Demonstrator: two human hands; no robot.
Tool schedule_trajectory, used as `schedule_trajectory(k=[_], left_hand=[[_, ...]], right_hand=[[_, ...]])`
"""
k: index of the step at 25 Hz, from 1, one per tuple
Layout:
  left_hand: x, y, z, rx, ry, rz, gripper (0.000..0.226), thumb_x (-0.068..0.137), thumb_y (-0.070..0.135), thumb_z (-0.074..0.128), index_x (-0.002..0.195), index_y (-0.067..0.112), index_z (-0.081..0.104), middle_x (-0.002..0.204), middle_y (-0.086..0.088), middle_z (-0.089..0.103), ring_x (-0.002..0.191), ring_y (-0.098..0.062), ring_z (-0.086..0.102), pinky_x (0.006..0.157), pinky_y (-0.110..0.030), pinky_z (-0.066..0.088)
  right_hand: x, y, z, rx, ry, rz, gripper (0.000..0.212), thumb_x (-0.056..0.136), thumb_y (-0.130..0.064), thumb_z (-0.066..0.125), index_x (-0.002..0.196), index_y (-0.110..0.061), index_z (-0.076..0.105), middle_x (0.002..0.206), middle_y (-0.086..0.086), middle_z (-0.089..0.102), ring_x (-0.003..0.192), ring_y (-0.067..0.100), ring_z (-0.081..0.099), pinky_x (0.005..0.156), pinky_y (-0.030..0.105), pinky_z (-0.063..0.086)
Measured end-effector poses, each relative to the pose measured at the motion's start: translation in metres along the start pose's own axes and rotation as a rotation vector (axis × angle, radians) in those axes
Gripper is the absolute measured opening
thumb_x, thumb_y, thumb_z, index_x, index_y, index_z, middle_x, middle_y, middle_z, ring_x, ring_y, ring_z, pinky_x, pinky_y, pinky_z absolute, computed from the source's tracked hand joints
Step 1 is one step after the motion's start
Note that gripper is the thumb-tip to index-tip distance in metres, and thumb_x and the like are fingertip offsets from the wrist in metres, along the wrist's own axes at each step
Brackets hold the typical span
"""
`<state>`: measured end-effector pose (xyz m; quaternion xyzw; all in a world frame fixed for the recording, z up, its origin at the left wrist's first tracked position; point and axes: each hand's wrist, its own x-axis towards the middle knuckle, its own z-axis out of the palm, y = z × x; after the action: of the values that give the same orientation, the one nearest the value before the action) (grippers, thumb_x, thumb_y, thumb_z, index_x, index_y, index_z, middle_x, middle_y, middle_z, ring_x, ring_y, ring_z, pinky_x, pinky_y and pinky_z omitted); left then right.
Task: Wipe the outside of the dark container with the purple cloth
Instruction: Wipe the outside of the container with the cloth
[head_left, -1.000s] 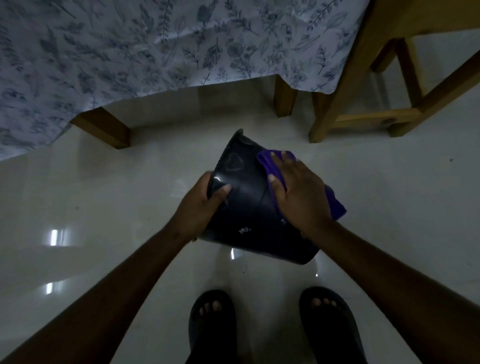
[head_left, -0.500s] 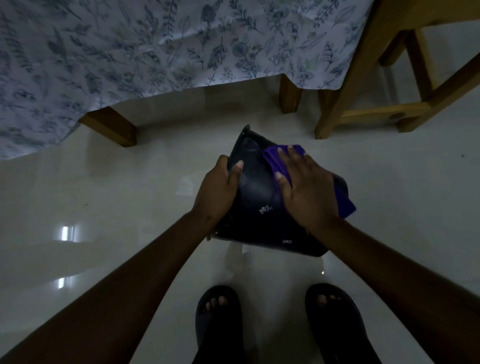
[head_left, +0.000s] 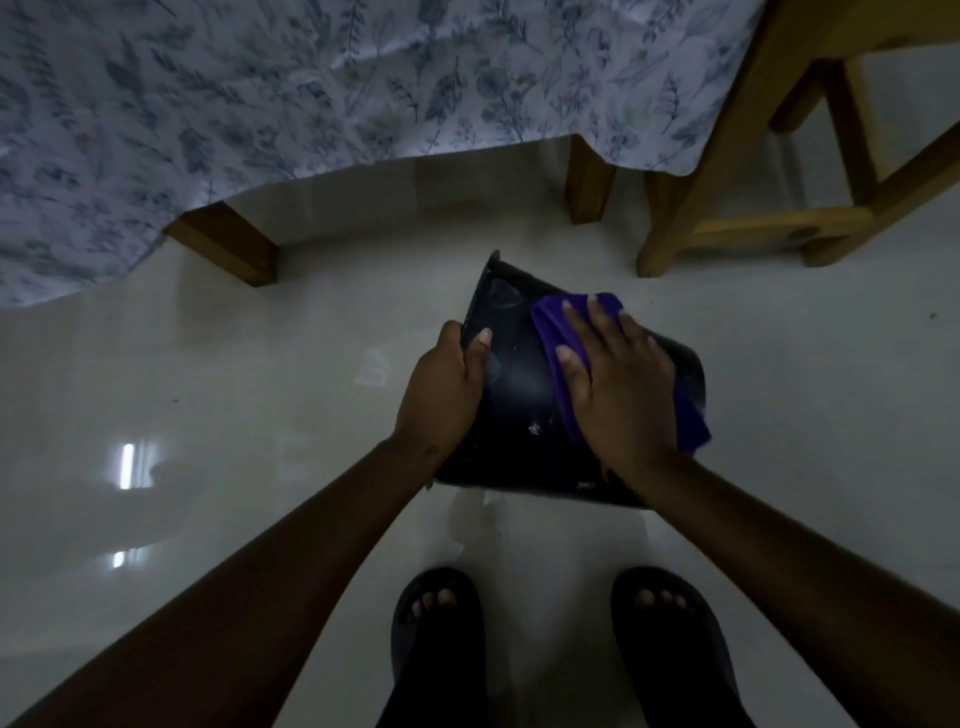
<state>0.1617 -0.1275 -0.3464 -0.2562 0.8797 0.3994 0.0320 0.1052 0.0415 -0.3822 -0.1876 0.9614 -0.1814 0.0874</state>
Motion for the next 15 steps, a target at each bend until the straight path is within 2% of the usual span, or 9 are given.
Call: schedule_trajectory(k=[3,6,8,11,13,15], left_hand=[[0.007,0.009,0.001,0.065,0.042,-0.019,0.036,0.100,0.042,0.036,0.098,0.009,0.050,0.089,-0.006,0.063,0.078,-0.023,0.061,0.059,-0.028,0.043],[0.021,0.021,-0.005,-0.038,-0.056,-0.056,0.035,0.098,0.043,0.041,0.105,0.010,0.049,0.090,0.000,0.061,0.077,-0.016,0.060,0.058,-0.023,0.044],[0.013,0.016,-0.010,-0.138,-0.154,-0.039,0.030,0.099,0.041,0.039,0.112,0.015,0.048,0.092,0.003,0.061,0.077,-0.009,0.061,0.059,-0.019,0.046],[-0.005,0.003,-0.008,-0.018,-0.073,0.048,0.032,0.102,0.040,0.030,0.110,0.015,0.049,0.092,0.003,0.062,0.078,-0.013,0.061,0.061,-0.017,0.046],[0.000,0.007,-0.004,0.018,0.009,0.036,0.034,0.102,0.040,0.028,0.100,0.014,0.051,0.085,0.003,0.061,0.074,-0.015,0.060,0.058,-0.019,0.043],[0.014,0.013,-0.003,0.046,0.032,0.038,0.032,0.102,0.039,0.029,0.090,0.017,0.049,0.079,0.004,0.058,0.069,-0.013,0.056,0.055,-0.019,0.039]], right_hand=[[-0.044,-0.005,0.010,-0.086,-0.004,-0.108,0.057,0.098,-0.048,0.020,0.152,-0.030,0.013,0.162,0.003,0.014,0.148,0.031,0.012,0.115,0.054,0.022],[-0.066,-0.005,0.015,-0.066,-0.026,-0.177,0.056,0.098,-0.051,0.018,0.152,-0.034,0.014,0.163,-0.001,0.010,0.149,0.028,0.004,0.116,0.052,0.013],[-0.022,-0.004,0.007,-0.002,0.014,-0.066,0.055,0.099,-0.049,0.022,0.151,-0.031,0.018,0.161,0.002,0.019,0.147,0.029,0.015,0.115,0.050,0.017],[0.029,0.005,-0.005,0.048,0.011,0.052,0.056,0.100,-0.048,0.021,0.151,-0.026,0.022,0.156,0.006,0.032,0.142,0.030,0.031,0.113,0.050,0.027],[0.005,0.002,0.002,-0.009,0.000,-0.012,0.054,0.100,-0.046,0.020,0.152,-0.031,0.015,0.160,0.004,0.022,0.146,0.031,0.022,0.114,0.052,0.025],[-0.048,-0.012,0.009,-0.048,-0.037,-0.153,0.054,0.099,-0.044,0.023,0.151,-0.035,0.013,0.163,0.000,0.010,0.149,0.030,0.006,0.116,0.053,0.018]])
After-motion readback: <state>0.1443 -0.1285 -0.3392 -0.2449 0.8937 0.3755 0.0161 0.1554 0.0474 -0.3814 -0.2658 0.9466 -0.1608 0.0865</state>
